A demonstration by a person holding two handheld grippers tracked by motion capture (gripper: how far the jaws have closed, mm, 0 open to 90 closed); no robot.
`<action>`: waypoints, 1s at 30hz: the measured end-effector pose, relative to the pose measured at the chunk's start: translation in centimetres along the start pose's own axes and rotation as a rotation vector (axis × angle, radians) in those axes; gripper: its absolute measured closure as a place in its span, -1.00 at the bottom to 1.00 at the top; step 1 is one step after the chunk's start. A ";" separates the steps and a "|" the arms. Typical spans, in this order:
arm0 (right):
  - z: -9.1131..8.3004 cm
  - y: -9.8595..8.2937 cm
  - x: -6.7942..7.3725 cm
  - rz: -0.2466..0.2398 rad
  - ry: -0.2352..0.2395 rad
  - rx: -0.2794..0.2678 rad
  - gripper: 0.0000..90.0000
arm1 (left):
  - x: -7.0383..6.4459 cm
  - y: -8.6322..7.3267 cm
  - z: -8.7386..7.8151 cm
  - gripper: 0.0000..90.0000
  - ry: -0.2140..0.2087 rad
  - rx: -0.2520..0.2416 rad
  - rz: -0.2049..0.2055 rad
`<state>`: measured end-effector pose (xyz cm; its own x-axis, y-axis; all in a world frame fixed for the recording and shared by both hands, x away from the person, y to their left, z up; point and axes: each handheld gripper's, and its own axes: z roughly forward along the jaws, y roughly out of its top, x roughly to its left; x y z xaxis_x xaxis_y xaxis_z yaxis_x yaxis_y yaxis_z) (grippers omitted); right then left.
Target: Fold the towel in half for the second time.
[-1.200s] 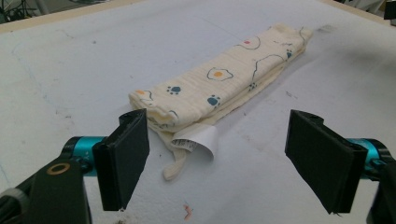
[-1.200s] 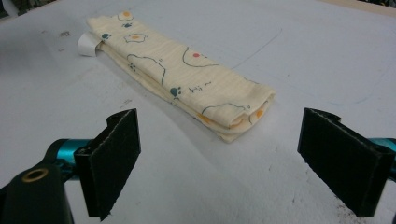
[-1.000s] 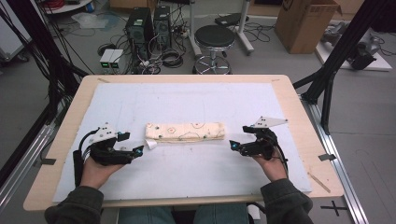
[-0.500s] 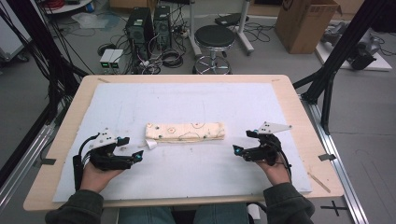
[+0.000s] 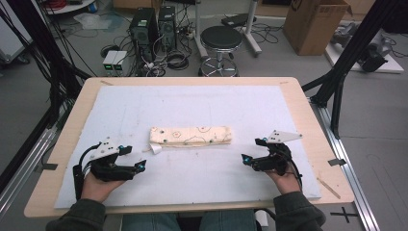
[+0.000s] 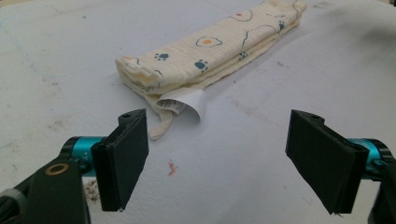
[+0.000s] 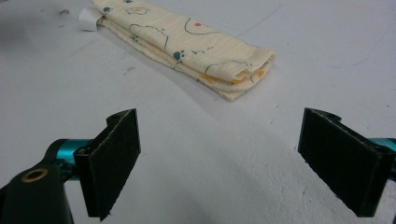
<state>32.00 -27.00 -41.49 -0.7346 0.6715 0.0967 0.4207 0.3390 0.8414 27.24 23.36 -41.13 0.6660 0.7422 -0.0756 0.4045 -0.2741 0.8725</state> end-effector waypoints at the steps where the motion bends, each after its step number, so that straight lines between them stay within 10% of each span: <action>1: -0.1 -0.1 0.0 -0.004 0.001 0.003 -0.73 | -0.1 -0.1 -0.1 -0.51 0.001 0.001 -0.003; 30: -2.2 -1.9 0.8 -0.007 -0.004 -0.012 -0.73 | -1.1 -1.6 -1.4 -0.52 0.014 0.006 0.015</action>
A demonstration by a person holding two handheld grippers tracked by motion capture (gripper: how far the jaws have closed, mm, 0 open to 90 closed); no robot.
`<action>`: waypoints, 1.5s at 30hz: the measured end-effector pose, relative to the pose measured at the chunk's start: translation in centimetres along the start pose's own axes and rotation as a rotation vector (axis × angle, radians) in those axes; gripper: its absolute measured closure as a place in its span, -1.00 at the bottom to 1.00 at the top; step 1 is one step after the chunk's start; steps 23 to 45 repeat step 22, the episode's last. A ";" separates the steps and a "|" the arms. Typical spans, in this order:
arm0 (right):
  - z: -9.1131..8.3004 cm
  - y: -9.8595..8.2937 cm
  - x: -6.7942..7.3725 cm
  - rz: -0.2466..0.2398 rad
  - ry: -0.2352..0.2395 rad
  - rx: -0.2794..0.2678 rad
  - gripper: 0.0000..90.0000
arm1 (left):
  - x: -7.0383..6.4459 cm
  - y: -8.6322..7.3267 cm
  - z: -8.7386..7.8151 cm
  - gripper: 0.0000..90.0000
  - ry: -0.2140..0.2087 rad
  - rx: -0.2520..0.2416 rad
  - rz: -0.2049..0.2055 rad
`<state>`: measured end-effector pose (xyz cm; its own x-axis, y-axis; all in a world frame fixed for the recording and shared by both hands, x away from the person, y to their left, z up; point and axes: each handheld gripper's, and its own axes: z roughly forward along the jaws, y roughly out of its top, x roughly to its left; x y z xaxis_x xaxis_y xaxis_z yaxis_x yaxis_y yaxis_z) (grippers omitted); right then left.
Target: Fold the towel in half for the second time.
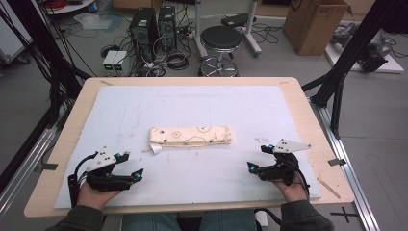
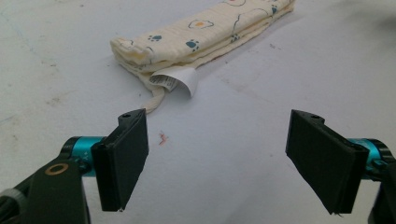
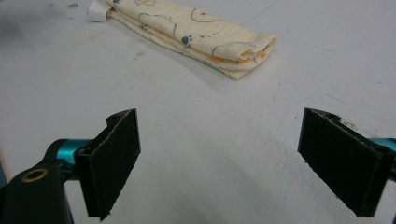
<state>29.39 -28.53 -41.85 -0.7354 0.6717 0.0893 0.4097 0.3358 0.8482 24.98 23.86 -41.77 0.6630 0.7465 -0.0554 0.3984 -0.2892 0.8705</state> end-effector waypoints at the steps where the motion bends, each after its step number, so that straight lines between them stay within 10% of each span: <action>1: -0.1 -0.1 0.0 -0.001 -0.003 0.001 -0.73 | 0.0 -0.1 -0.1 -0.52 0.003 0.002 -0.002; 45: -0.4 -1.0 0.6 -0.001 0.003 0.021 -0.73 | -0.6 -0.2 -0.2 -0.52 0.005 0.003 0.024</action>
